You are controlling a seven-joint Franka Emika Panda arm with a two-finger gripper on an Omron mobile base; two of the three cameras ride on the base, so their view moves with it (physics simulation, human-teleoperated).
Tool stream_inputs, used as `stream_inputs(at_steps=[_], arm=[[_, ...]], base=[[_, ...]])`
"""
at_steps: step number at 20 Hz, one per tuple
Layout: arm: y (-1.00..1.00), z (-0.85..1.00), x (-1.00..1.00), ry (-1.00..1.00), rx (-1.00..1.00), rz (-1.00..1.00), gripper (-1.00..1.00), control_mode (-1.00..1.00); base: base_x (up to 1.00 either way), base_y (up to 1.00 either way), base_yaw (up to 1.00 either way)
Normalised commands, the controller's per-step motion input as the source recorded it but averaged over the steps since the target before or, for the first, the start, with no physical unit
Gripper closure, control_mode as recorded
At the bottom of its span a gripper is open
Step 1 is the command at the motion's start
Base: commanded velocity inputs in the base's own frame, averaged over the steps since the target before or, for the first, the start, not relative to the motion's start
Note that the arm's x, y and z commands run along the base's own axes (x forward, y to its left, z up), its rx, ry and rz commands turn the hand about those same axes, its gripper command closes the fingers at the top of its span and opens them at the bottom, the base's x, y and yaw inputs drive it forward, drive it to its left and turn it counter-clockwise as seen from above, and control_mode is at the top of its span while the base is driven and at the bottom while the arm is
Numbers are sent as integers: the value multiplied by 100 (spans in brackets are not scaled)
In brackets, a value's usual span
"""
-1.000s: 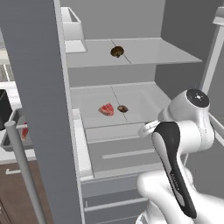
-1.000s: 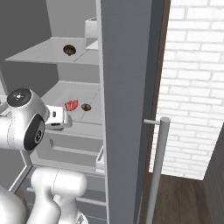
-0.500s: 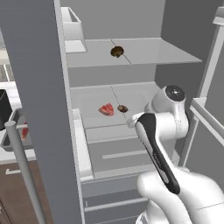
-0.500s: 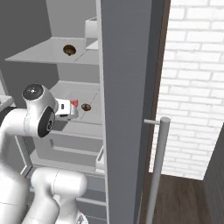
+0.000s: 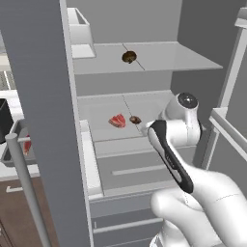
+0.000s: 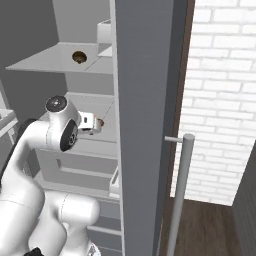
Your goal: Place one mushroom and one steak in each tupperware on the nearby counter, to pack two identical lunches.
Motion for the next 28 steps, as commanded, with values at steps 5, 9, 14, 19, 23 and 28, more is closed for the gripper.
stream_inputs(at_steps=[5,9,14,19,23,28], arm=[[0,-33,72,-2,1,-5,-100,-100],[0,-10,98,0,5,0,-100,-100],[0,-2,96,1,5,0,-100,-100],[4,-11,72,1,1,0,-100,-100],[10,-18,50,0,0,0,-100,-100],[17,-28,38,2,-1,0,-100,-100]], base=[[0,0,0],[0,0,0],[0,0,0],[0,0,0],[0,0,0],[0,0,0]])
